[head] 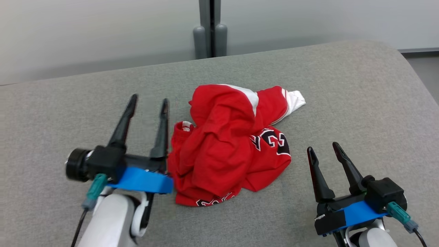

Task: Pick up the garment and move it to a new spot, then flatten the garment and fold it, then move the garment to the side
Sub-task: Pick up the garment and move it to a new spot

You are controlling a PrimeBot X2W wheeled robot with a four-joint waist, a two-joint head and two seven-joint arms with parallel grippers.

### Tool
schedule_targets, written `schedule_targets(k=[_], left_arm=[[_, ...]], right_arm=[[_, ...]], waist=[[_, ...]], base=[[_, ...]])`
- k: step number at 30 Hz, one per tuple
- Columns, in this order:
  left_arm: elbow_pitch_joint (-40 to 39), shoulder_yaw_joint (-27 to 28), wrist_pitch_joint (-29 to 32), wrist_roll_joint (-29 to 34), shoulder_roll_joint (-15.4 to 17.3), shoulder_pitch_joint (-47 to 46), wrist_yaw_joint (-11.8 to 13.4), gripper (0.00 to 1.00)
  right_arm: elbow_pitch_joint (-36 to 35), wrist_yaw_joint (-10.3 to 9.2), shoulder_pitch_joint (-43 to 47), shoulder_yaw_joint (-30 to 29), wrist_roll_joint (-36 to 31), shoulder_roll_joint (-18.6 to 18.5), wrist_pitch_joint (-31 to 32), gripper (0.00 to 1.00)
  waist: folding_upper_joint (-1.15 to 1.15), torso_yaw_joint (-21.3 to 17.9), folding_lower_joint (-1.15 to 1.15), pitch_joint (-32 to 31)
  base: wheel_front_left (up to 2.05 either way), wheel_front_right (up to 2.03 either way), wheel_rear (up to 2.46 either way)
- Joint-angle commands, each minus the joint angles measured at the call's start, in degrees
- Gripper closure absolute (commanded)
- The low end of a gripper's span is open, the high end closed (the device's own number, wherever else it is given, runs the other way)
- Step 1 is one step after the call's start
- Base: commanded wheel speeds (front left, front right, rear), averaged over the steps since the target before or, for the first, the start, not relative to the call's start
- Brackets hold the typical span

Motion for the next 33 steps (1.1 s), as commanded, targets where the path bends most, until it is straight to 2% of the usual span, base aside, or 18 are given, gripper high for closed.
schedule_targets(k=[1, 6, 16, 23, 33], left_arm=[[-1.1, 1.7, -0.2, 0.4, 0.6, 1.6, 0.2, 0.00], [-3.5, 7.2, -0.2, 2.8, 2.0, 6.0, 1.3, 0.00], [-3.7, 15.7, -0.2, 4.4, 0.9, 13.9, -0.2, 0.00], [-1.6, 16.9, -0.2, 6.2, -0.5, 18.2, -1.2, 0.00], [-0.1, 18.0, -0.2, 7.5, -1.4, 19.4, -1.8, 0.00]], right_arm=[[0.0, 0.03, 0.4, -0.1, -0.2, -0.2, -0.2, 0.00], [-0.3, 0.03, 0.7, -1.0, -0.6, -0.2, -0.2, 0.00], [0.3, 0.03, 2.6, -2.5, -1.7, -0.2, -0.2, 0.00], [0.5, 0.03, 5.0, -4.2, -2.3, -0.2, -0.2, 0.00], [0.1, 0.03, 6.6, -5.1, -3.0, -0.2, -0.2, 0.00]], waist=[[0.00, 1.0, 0.00, -0.5], [0.00, 2.9, 0.00, -1.3], [0.00, 6.0, 0.00, -4.0], [0.00, 7.4, 0.00, -6.1], [0.00, 7.5, 0.00, -6.9]], base=[[0.00, 0.00, 0.00], [0.00, 0.00, 0.00], [0.00, 0.00, 0.00], [0.00, 0.00, 0.00], [0.00, 0.00, 0.00]])
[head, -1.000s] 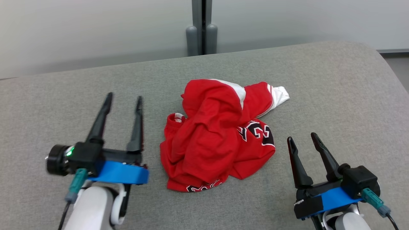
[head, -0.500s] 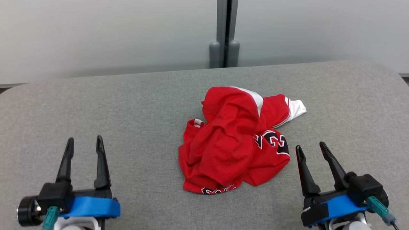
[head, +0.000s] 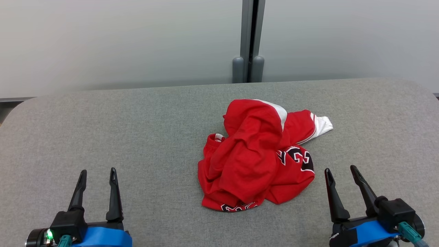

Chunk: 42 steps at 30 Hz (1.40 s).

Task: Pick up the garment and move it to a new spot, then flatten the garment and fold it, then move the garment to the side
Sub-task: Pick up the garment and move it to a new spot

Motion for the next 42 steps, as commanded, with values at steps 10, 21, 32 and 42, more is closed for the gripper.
schedule_targets(k=[10, 21, 32, 42], left_arm=[[0.5, 1.1, -0.2, 0.9, -0.6, -0.6, -0.8, 0.00], [0.4, 1.5, -0.2, 1.6, -1.1, -1.0, -1.4, 0.00], [1.3, -2.0, -0.2, 2.1, -1.8, -4.9, -2.9, 0.00], [6.1, -12.3, -0.2, 1.0, -2.2, -18.6, -4.6, 0.00]], right_arm=[[0.4, 0.03, 0.1, 0.0, 0.0, -0.1, -0.2, 0.00], [0.6, 0.03, -0.1, 0.0, -0.1, -0.1, -0.2, 0.00], [0.6, 0.03, -0.4, 0.2, -0.1, -0.1, -0.2, 0.00], [0.3, 0.03, -2.1, 2.0, 0.5, -0.2, -0.2, 0.00]], waist=[[0.00, -0.4, 0.00, 0.0], [0.00, -0.3, 0.00, 0.2], [0.00, 0.0, 0.00, 0.6], [0.00, -2.3, 0.00, 2.7]], base=[[0.00, 0.00, 0.00], [0.00, 0.00, 0.00], [0.00, 0.00, 0.00], [0.00, 0.00, 0.00]])
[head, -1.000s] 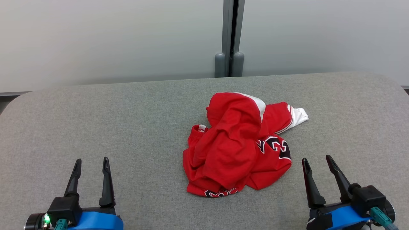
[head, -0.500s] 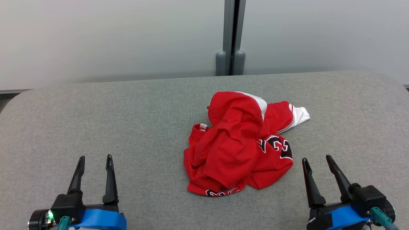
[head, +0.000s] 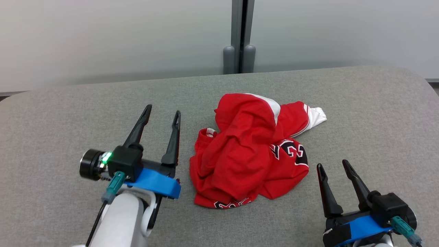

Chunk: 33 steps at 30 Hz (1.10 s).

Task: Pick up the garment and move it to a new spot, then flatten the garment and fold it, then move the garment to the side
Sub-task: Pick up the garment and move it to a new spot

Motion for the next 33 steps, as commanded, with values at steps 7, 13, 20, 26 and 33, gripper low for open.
schedule_targets(k=[7, 13, 20, 26, 33], left_arm=[[7.7, -10.9, 0.5, -2.7, 0.5, -11.2, -0.4, 0.00], [13.5, -21.0, 4.6, -6.8, 2.7, -18.8, -0.3, 0.00], [17.6, -29.8, 9.7, -12.5, 5.5, -24.4, -0.3, 0.00], [20.3, -35.9, 12.2, -15.8, 7.7, -27.7, -0.3, 0.10], [22.2, -39.0, 10.5, -17.4, 8.1, -30.2, -0.3, 1.00]], right_arm=[[-0.2, 0.03, -1.9, 0.9, 1.1, -0.2, -0.2, 0.00], [-0.4, 0.03, -2.9, 1.3, 1.8, -0.1, -0.2, 0.00], [-0.6, 0.03, -3.9, 1.5, 2.7, -0.1, -0.2, 0.00], [-0.8, 0.03, -4.6, 1.8, 3.3, -0.2, -0.2, 0.00], [-0.7, 0.03, -4.5, 2.0, 3.7, -0.2, -0.2, 0.00]], waist=[[0.00, -3.2, 0.00, 2.9], [0.00, -6.1, 0.00, 4.8], [0.00, -8.7, 0.00, 6.8], [0.00, -10.2, 0.00, 7.6], [0.00, -10.7, 0.00, 7.4]], base=[[0.00, 0.00, 0.00], [0.00, 0.00, 0.00], [0.00, 0.00, 0.00], [0.00, 0.00, 0.00], [0.00, 0.00, 0.00]])
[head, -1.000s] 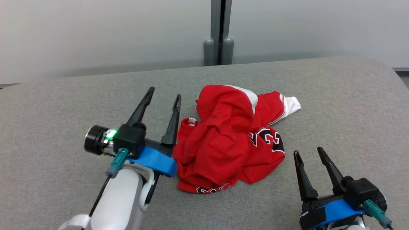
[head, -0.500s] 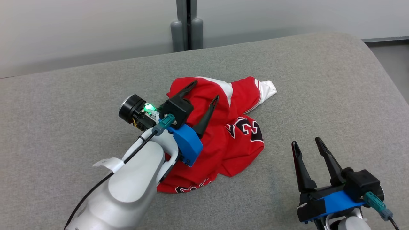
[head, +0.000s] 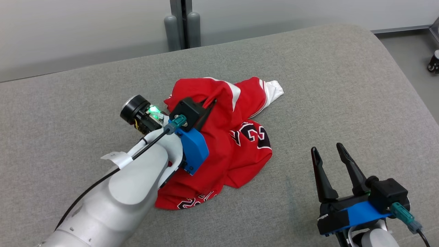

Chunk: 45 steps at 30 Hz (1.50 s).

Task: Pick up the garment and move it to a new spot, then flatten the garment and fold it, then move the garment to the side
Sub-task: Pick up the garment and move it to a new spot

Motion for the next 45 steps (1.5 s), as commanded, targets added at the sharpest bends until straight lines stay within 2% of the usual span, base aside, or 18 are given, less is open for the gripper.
schedule_targets(k=[1, 8, 16, 24, 34, 45], left_arm=[[0.0, -0.3, -1.0, -0.1, -0.3, -1.8, 0.0, 1.00], [-2.2, 0.0, -3.8, -0.5, -2.5, -5.6, 0.0, 1.00], [-9.1, 2.2, -6.2, -1.5, -5.3, -12.1, 1.0, 1.00], [-16.3, 4.9, -6.1, -2.8, -6.1, -17.4, 2.3, 1.00], [-19.9, 6.3, -6.3, -3.5, -2.4, -14.7, 4.4, 1.00], [-23.6, 10.0, -7.2, -4.8, 5.7, -7.9, 8.0, 1.00]], right_arm=[[0.0, 0.03, -0.3, 0.0, 0.4, -0.1, -0.2, 0.00], [0.4, 0.03, 0.1, 0.3, 0.7, -0.1, -0.2, 0.00], [0.7, 0.03, 0.2, 0.2, 0.8, -0.1, -0.2, 0.00], [1.0, 0.03, 0.4, 0.7, 1.1, -0.1, -0.2, 0.00], [0.4, 0.03, 0.7, -0.3, 0.5, -0.1, -0.2, 0.00], [-0.2, 0.03, 0.9, -1.2, -1.3, -0.2, -0.2, 0.00]], waist=[[0.00, 0.1, -0.01, -0.3], [0.00, 0.7, -0.01, -1.2], [0.00, 1.7, -0.01, -2.5], [0.00, 1.6, -0.01, -3.5], [0.00, 3.6, -0.01, -3.3], [0.00, 12.3, -0.01, -3.7]], base=[[0.00, 0.00, 0.00], [0.00, 0.00, 0.00], [0.00, 0.00, 0.00], [0.00, 0.00, 0.00], [0.00, 0.00, 0.00], [0.00, 0.00, 0.00]])
